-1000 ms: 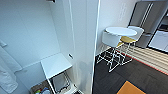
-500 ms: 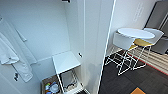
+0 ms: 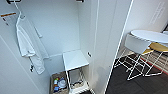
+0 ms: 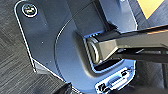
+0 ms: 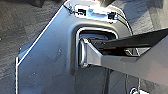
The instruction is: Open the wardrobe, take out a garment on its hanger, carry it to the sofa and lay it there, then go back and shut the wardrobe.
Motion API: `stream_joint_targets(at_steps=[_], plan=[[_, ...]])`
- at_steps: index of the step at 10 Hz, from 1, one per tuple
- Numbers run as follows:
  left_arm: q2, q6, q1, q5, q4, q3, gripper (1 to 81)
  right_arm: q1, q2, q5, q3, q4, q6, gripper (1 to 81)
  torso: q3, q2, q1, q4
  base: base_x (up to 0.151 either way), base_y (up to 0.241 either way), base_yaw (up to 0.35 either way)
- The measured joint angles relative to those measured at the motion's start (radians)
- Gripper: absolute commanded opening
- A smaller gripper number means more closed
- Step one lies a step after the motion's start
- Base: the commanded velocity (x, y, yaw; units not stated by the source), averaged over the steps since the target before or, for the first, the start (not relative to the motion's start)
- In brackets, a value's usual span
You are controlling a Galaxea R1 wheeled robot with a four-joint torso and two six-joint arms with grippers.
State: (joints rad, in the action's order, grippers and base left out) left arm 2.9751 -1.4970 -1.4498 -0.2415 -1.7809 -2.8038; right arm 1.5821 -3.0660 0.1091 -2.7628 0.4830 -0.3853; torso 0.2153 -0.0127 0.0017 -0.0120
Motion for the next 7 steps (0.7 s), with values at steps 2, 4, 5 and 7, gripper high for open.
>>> stream_joint_targets(at_steps=[2, 4, 5, 7], plan=[[0.0, 0.0, 0.0, 0.001, 0.0, 0.0, 81.1, -0.004, 0.0, 0.002, -0.001, 0.0, 0.0, 81.1, 0.0, 0.0, 0.0, 0.0, 0.0, 0.0, 0.304], [0.0, 0.0, 0.0, 0.001, -0.001, 0.0, 81.1, 0.0, 0.0, 0.0, -0.001, 0.0, 0.0, 81.1, 0.0, 0.0, 0.0, 0.0, 0.0, 0.0, 0.306], [0.0, 0.0, 0.0, 0.001, 0.0, 0.0, 81.1, 0.0, 0.0, 0.0, -0.001, 0.0, 0.0, 81.1, 0.0, 0.0, 0.0, 0.0, 0.0, 0.0, 0.259], [0.0, 0.0, -0.003, 0.0, -0.003, 0.0, 81.1, -0.004, 0.0, 0.001, -0.001, -0.001, 0.0, 81.1, 0.0, 0.0, 0.0, 0.0, 0.0, 0.0, 0.165]])
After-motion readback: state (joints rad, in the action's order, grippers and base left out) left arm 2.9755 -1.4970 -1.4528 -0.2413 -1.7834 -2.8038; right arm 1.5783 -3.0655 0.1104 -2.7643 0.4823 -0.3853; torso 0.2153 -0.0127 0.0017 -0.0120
